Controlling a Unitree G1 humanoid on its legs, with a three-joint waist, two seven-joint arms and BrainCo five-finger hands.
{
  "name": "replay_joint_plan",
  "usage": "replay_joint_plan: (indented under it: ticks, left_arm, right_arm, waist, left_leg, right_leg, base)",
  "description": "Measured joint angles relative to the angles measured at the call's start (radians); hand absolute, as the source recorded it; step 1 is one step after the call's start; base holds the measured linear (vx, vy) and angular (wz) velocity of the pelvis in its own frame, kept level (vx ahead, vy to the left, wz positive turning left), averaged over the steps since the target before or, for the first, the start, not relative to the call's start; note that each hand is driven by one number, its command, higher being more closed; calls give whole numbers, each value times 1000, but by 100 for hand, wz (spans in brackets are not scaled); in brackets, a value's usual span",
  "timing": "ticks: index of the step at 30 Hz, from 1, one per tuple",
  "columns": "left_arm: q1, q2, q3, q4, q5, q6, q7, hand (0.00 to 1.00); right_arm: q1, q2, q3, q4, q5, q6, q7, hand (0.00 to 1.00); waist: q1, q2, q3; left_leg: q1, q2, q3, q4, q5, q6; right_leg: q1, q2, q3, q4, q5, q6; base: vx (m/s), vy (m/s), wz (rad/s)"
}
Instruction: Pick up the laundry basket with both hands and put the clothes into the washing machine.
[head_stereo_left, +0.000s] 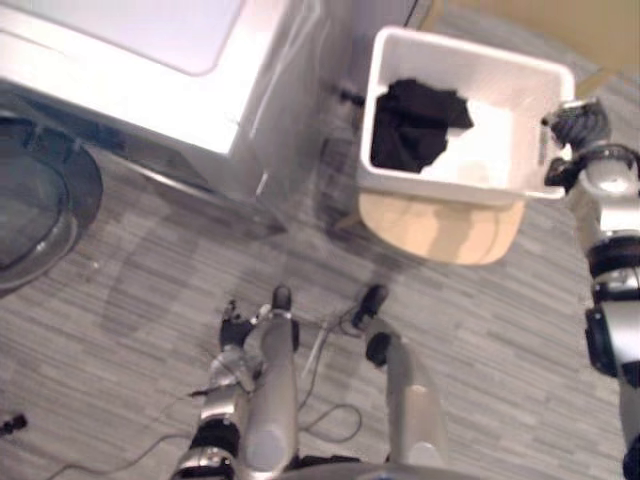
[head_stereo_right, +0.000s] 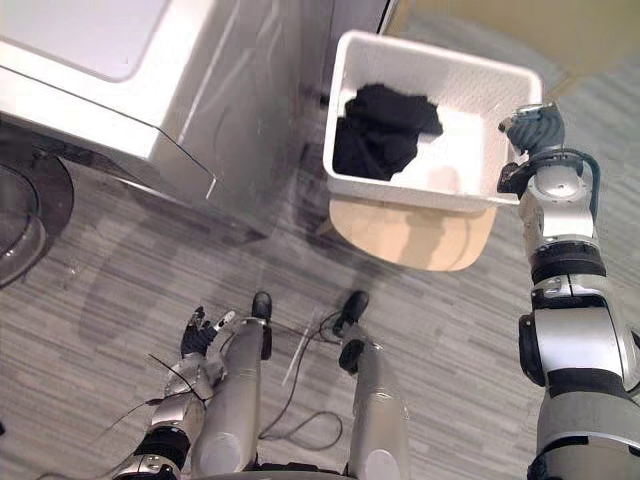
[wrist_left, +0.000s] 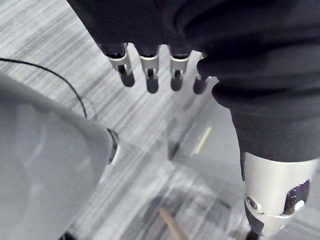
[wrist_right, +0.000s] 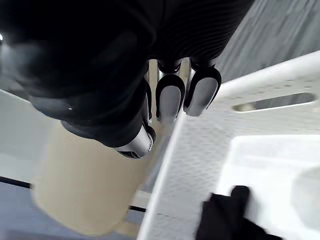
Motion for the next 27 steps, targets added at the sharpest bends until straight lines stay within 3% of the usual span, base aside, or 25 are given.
replay_joint_plan:
  ticks: [4, 8, 9, 12, 14, 18, 23, 27]
  left_arm:
    - [27, 1, -35, 10, 31, 9, -22, 0]
    - [67, 6, -34, 81, 47, 30, -45, 0]
    - [76, 7, -34, 102, 60, 32, -54, 0]
    - [106, 5, -34, 136, 80, 39, -63, 0]
    - [105, 6, -33, 156, 88, 44, -64, 0]
    - [120, 7, -34, 167, 126, 48, -67, 0]
    - [120, 23, -44, 184, 176, 47, -66, 0]
    - [106, 41, -68, 176, 205, 46, -60, 0]
  right_arm:
    - [63, 10, -51, -89, 34, -16, 0, 100]
    - [163, 74, -107, -172, 33, -22, -1, 100]
    - [190, 90, -107, -204, 32, -22, -1, 0]
    - [241, 137, -112, -287, 18, -23, -1, 0]
    - [265, 153, -117, -318, -25, -24, -1, 0]
    - [278, 152, -83, -329, -226, -24, 5, 0]
    - [254, 147, 84, -288, -463, -25, 18, 0]
    - [120, 148, 219, -168, -639, -25, 20, 0]
  waist:
    - [-7, -9, -18]
    - [-31, -18, -110]
    - [-35, -20, -131]
    - [-50, -23, -194]
    - [-50, -23, -200]
    - [-52, -23, -227]
    - [-52, -23, -230]
    - [-43, -21, -228]
  left_leg:
    - [103, -10, 2, -56, 11, -7]
    - [195, -14, 10, -121, 21, -15]
    - [230, -15, 18, -152, 30, -14]
    - [288, -17, 37, -217, 47, -18]
    - [333, -16, 46, -250, 54, -21]
    - [362, -18, 63, -288, 67, -25]
    - [356, -22, 55, -306, 77, -27]
    - [266, -16, 30, -246, 77, -28]
  right_leg:
    - [78, -10, -5, 3, -23, 4]
    - [145, -11, -7, -14, -39, 11]
    - [170, -10, -5, -29, -39, 12]
    - [200, -5, 7, -56, -39, 13]
    - [227, -1, 14, -66, -41, 14]
    - [230, 3, 29, -69, -42, 15]
    - [227, 7, 23, -80, -41, 14]
    - [176, 13, 4, -85, -23, 6]
  base:
    - [27, -51, 12]
    - [80, -22, 3]
    - [105, -3, -6]
    - [86, -1, -11]
    - [71, -5, -10]
    - [35, -3, -10]
    - [-9, -3, 3]
    - [-26, -3, 11]
